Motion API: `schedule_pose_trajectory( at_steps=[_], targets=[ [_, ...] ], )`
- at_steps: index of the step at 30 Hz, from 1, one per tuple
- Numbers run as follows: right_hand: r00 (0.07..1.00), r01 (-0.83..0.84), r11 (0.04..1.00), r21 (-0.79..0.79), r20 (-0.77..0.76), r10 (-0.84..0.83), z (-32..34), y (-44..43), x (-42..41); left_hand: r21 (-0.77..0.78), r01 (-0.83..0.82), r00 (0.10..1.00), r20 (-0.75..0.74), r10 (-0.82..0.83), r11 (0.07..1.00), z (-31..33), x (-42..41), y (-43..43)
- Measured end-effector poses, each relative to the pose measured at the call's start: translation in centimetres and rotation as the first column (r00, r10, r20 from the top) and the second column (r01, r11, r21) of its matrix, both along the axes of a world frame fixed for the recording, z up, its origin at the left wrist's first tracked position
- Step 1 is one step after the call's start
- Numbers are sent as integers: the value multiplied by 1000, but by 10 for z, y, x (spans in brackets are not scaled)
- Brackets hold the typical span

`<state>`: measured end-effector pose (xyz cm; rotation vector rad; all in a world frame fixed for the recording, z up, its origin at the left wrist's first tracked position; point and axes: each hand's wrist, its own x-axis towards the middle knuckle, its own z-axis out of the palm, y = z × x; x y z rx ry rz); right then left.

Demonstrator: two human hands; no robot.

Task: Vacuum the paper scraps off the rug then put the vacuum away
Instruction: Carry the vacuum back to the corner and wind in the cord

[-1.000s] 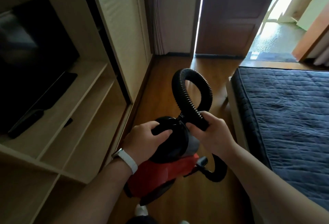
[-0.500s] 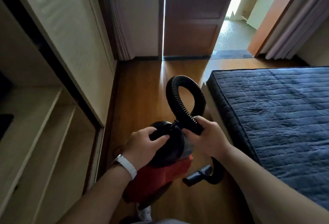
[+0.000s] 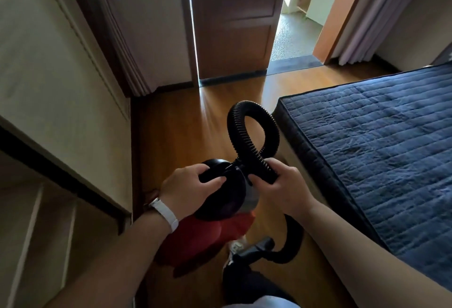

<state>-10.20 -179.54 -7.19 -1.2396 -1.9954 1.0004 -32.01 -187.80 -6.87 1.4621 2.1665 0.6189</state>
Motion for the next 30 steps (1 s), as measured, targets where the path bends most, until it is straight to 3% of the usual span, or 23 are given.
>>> schedule_pose_trajectory(
  at_steps=[11, 20, 30],
  targets=[
    [991, -70, 997, -36, -117, 65, -4, 191, -99, -74, 6, 999, 34, -3, 997, 1, -73, 177],
    [982, -89, 996, 25, -167, 92, 24, 332, -159, -5, -37, 999, -35, 37, 999, 26, -129, 304],
    [998, -26, 994, 108, -56, 32, 15, 478, -228, 38, -6, 999, 48, 5, 999, 19, -209, 462]
  ],
)
